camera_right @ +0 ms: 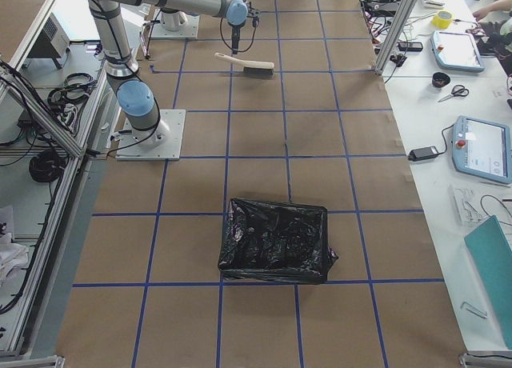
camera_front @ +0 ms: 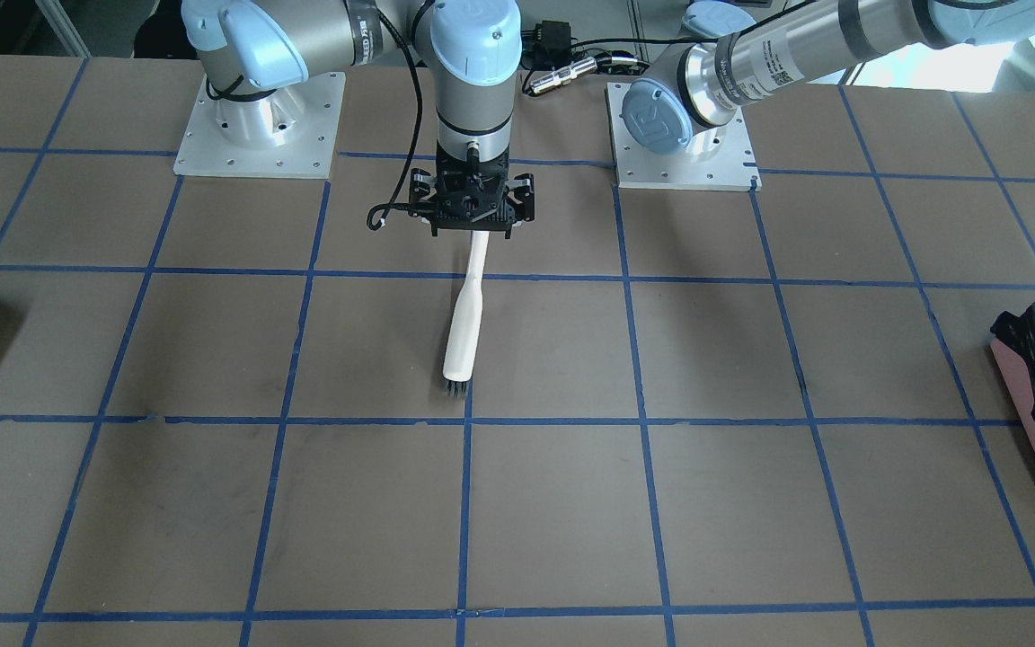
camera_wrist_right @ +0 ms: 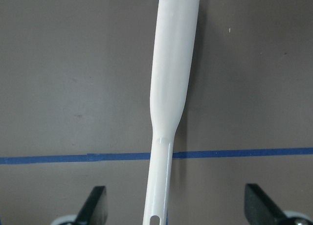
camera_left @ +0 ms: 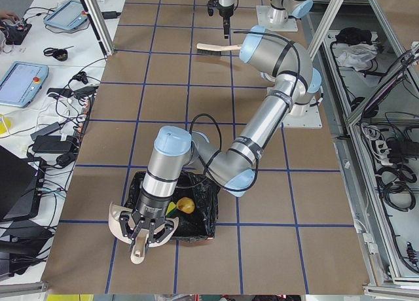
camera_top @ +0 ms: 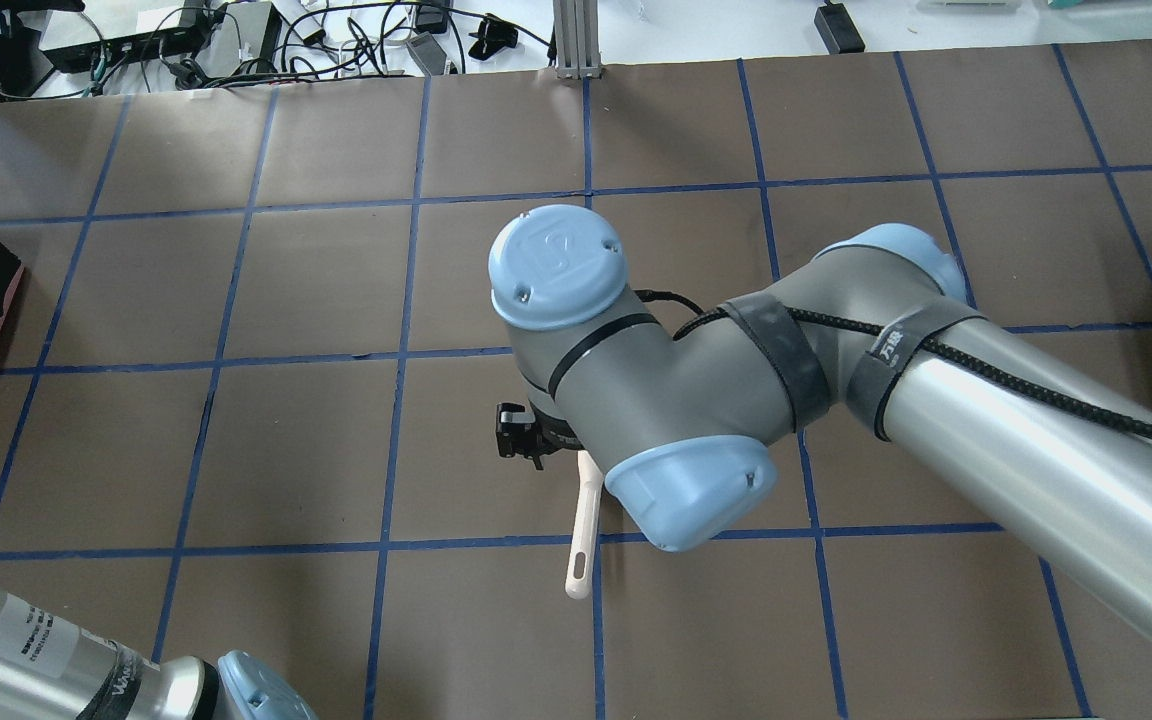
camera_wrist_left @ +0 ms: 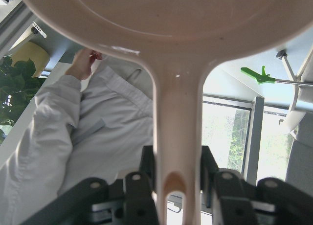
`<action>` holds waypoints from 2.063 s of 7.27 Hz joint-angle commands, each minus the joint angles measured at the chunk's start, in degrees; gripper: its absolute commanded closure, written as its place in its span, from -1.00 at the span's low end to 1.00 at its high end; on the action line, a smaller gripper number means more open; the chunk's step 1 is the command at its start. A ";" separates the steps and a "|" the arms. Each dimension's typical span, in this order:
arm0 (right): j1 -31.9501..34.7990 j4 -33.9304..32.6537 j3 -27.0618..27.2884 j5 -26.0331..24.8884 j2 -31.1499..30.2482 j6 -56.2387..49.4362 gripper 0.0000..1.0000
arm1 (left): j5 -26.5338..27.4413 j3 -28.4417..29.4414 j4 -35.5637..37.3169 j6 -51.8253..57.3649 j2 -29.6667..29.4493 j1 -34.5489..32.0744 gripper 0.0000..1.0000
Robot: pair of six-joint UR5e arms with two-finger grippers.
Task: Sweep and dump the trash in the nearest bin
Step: 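Tip the dustpan over the black bag with left while right sets brush down, then carry the empty dustpan back toward the table center with the left gripper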
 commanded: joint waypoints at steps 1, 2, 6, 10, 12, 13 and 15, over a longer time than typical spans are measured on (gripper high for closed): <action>-0.79 11.04 -11.24 0.64 -3.14 -1.42 -1.00 | 1.49 -3.45 3.38 0.87 1.15 -1.00 1.00; -0.79 14.67 -14.68 0.56 -4.46 -1.42 -1.00 | 1.31 -3.55 3.41 2.36 1.77 -1.08 1.00; -10.67 18.47 -15.95 -0.23 -6.66 -14.73 -1.00 | -4.02 -2.94 2.88 1.76 6.06 -1.61 1.00; -25.57 18.74 -15.69 0.38 -10.35 -33.32 -1.00 | -9.63 -4.33 -20.44 -19.80 15.47 -7.15 1.00; -25.84 19.10 -15.60 0.64 -10.62 -33.41 -1.00 | -15.71 -10.98 -24.10 -31.66 17.58 -8.11 1.00; -25.84 18.66 -15.60 0.64 -10.54 -33.41 -1.00 | -15.83 -15.72 -24.10 -39.56 19.59 -10.38 1.00; -25.75 18.13 -15.51 -0.06 -10.45 -33.32 -1.00 | -15.83 -21.63 -27.93 -54.76 22.85 -14.34 1.00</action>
